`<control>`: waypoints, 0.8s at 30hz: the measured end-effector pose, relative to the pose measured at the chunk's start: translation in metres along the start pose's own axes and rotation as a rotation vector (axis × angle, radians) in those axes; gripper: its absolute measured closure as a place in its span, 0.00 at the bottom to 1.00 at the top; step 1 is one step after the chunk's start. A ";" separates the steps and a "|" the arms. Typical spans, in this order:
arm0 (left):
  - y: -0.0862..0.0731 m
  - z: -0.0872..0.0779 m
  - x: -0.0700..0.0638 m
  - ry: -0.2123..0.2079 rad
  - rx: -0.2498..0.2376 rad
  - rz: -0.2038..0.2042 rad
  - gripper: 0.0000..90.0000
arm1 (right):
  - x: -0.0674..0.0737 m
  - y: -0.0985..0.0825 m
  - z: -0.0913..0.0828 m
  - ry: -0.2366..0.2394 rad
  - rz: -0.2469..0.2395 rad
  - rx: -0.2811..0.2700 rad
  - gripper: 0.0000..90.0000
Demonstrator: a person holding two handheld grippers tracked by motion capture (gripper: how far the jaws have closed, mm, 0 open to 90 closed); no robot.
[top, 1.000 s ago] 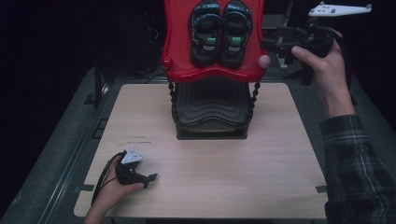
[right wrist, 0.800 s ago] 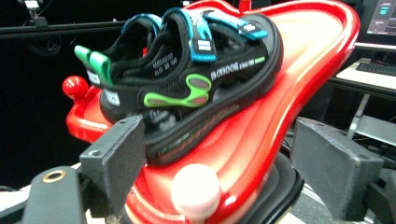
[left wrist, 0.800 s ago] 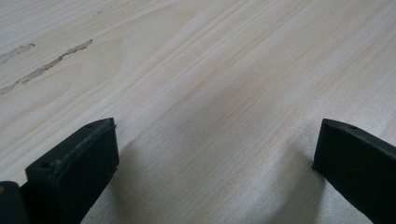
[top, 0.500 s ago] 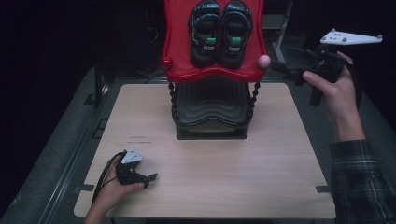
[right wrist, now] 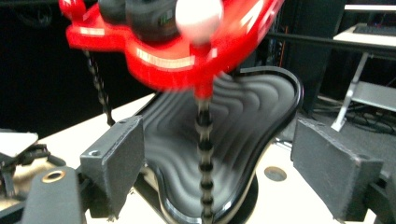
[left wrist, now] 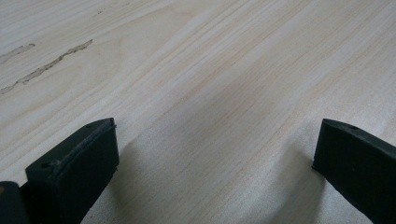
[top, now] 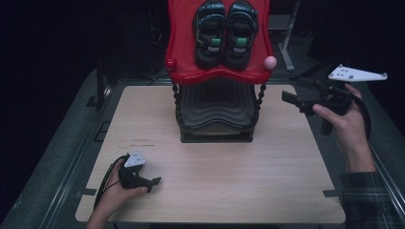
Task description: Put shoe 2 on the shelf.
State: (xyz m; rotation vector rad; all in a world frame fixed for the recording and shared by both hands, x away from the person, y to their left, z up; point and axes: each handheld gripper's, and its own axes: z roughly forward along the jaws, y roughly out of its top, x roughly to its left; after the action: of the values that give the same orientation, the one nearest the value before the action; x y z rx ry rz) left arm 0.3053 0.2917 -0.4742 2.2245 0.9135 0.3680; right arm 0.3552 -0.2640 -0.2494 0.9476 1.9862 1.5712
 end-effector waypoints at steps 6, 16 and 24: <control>0.000 0.000 0.000 0.001 -0.003 -0.001 0.00 | 0.003 -0.023 -0.003 -0.014 0.004 0.031 0.19; 0.000 0.000 0.000 0.001 -0.003 -0.001 0.00 | 0.013 -0.077 -0.008 -0.039 0.001 0.129 0.19; 0.000 0.000 0.000 0.001 -0.002 0.000 0.00 | 0.022 -0.116 -0.012 -0.034 0.025 0.198 0.19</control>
State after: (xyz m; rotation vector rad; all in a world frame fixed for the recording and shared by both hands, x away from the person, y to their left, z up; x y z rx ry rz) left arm 0.3051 0.2916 -0.4743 2.2229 0.9131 0.3701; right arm 0.3034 -0.2698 -0.3557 1.0704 2.1431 1.3798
